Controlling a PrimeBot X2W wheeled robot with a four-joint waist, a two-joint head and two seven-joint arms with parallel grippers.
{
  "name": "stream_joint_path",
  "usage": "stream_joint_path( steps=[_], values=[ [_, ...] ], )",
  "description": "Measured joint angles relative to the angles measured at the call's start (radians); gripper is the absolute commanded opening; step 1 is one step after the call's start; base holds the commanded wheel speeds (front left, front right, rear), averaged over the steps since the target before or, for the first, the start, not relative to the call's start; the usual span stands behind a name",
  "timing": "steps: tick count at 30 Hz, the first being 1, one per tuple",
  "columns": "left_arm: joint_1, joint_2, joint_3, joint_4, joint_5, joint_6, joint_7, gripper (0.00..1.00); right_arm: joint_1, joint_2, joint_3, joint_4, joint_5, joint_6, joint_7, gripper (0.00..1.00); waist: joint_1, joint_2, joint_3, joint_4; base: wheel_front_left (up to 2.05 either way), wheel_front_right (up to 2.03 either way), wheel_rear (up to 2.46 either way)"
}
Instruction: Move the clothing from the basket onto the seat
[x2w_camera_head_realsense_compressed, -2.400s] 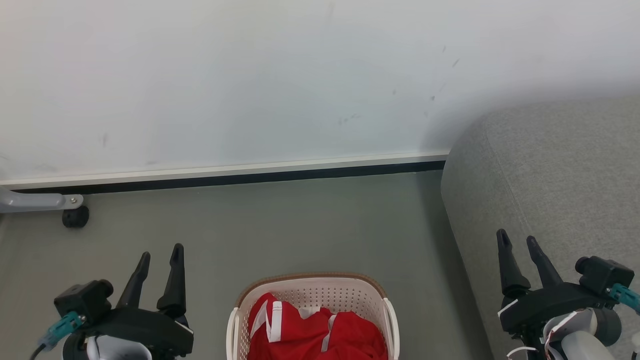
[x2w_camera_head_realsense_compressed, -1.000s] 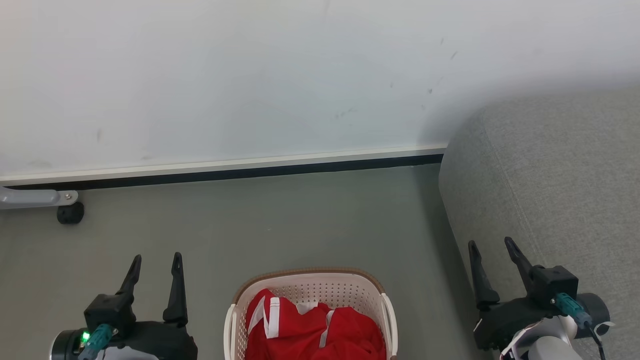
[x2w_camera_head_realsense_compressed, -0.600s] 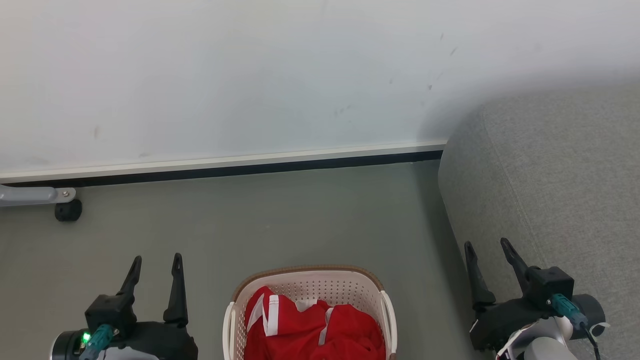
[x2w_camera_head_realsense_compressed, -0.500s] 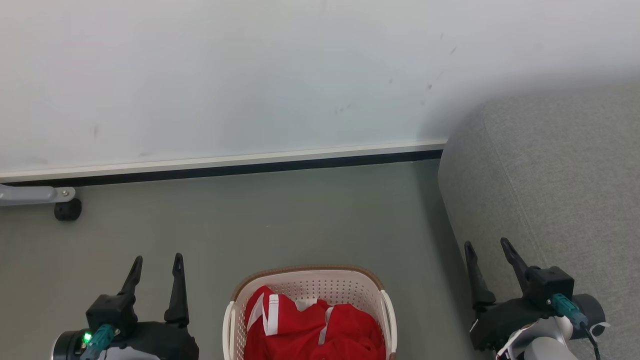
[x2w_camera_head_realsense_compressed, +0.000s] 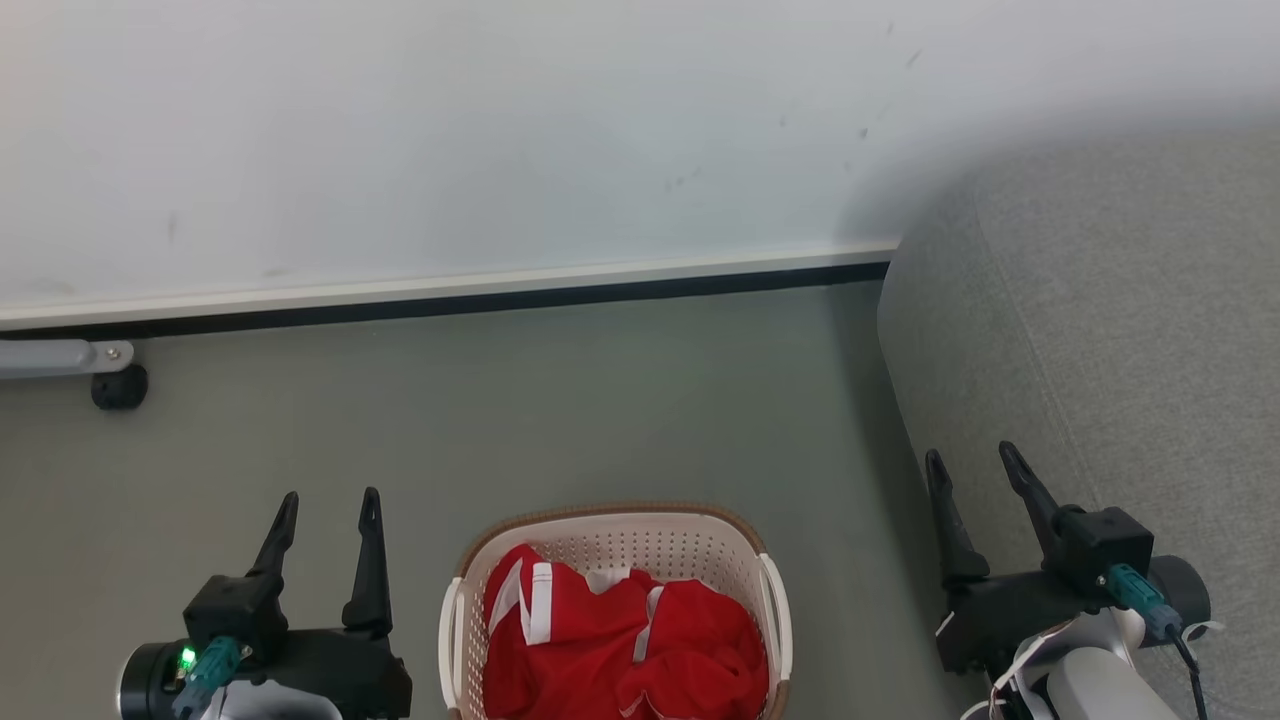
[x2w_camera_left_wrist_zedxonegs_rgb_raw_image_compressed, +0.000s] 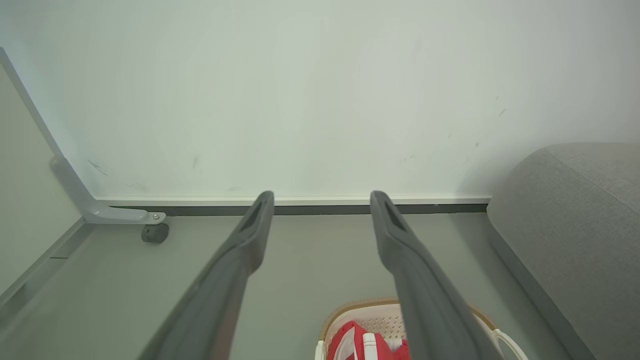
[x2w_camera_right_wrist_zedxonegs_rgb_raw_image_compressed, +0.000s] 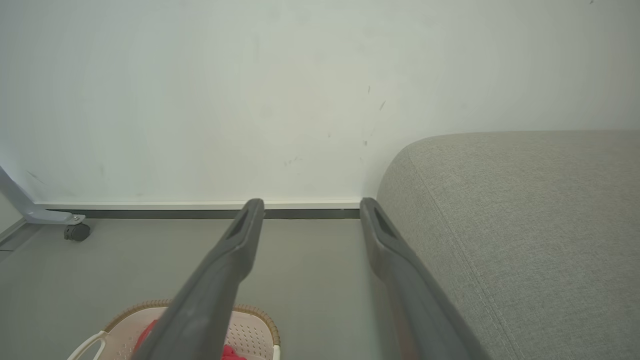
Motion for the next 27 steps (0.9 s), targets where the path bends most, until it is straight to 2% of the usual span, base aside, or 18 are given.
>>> stream_joint_path(
  steps=[11,27],
  values=[
    [-0.052,-0.02,-0.008,0.003,0.003,0.0,0.0,1.0,-0.044,0.013,-0.014,-0.052,-0.007,-0.001,0.0,1.0,0.0,0.0,0.083,-0.009,0.0,0.0,0.0],
    [-0.205,-0.04,-0.046,0.087,0.032,-0.011,0.027,1.0,-0.172,0.038,-0.021,-0.141,-0.026,-0.005,-0.003,1.0,0.0001,0.0001,0.276,-0.043,0.0,0.0,0.0]
  ],
)
